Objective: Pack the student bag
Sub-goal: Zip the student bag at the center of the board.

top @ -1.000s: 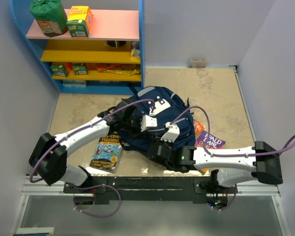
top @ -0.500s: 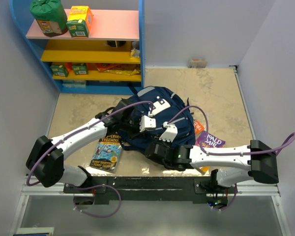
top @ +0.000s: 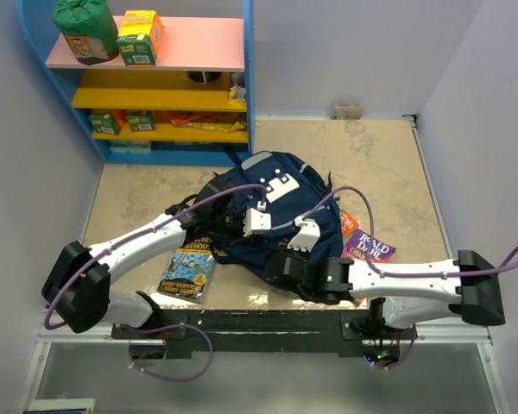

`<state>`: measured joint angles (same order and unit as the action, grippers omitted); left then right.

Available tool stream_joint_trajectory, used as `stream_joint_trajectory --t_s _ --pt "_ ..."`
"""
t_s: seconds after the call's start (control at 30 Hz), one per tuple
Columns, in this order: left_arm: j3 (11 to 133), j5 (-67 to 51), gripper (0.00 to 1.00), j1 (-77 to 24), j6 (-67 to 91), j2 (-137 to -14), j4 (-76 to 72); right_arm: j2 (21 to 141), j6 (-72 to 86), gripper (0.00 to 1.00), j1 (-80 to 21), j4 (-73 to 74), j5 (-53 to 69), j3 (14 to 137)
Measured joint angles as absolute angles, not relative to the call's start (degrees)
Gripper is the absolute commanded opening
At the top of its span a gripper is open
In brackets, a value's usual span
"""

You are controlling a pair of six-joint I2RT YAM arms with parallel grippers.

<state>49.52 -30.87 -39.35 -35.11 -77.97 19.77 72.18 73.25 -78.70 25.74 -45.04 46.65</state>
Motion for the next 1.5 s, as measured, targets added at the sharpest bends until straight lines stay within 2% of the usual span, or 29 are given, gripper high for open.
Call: stream_joint_trajectory --t_s 0.33,0.87,0.97,1.03,1.13,1.2,1.23,1.27,1.3,1.37,1.5 --pt "47.2 -32.6 0.00 -40.1 -36.7 -78.0 17.3 54.9 76.2 0.00 -79.1 28.4 -38.6 37.5" --pt "42.2 -27.9 0.01 -40.1 -43.7 -71.4 17.8 46.2 78.2 0.00 -79.6 44.0 -38.0 39.9" --pt "42.2 -26.7 0.15 -39.3 -46.4 -68.8 21.1 47.2 78.7 0.00 -79.7 44.6 -39.2 40.1" --pt "42.0 -25.7 0.19 -38.3 -48.1 -66.7 23.5 48.3 78.5 0.00 -79.8 44.5 -40.0 40.1" --pt "41.5 -23.7 0.51 -37.5 -50.4 -64.2 26.8 51.1 77.8 0.00 -79.8 43.7 -41.0 40.4" --pt "41.7 -21.1 0.58 -36.9 -50.8 -63.4 30.3 53.3 76.5 0.00 -79.8 43.5 -41.2 40.9" --pt "42.1 -19.9 0.68 -36.2 -50.6 -63.3 32.7 54.5 75.6 0.00 -79.8 43.4 -41.5 41.1" --pt "43.0 -19.3 0.83 -35.5 -50.3 -63.4 35.4 55.5 74.8 0.00 -79.7 43.0 -41.6 41.1" --pt "44.1 -19.3 0.89 -35.1 -50.1 -63.5 37.6 56.5 74.0 0.00 -79.7 42.5 -41.8 41.1" --pt "48.9 -21.3 0.96 -34.9 -48.9 -64.5 42.4 57.8 72.6 0.00 -79.7 41.4 -42.1 41.1" --pt "58.5 -28.7 1.00 -36.3 -44.6 -66.3 43.6 57.8 71.0 0.00 -79.7 39.9 -42.6 41.1"
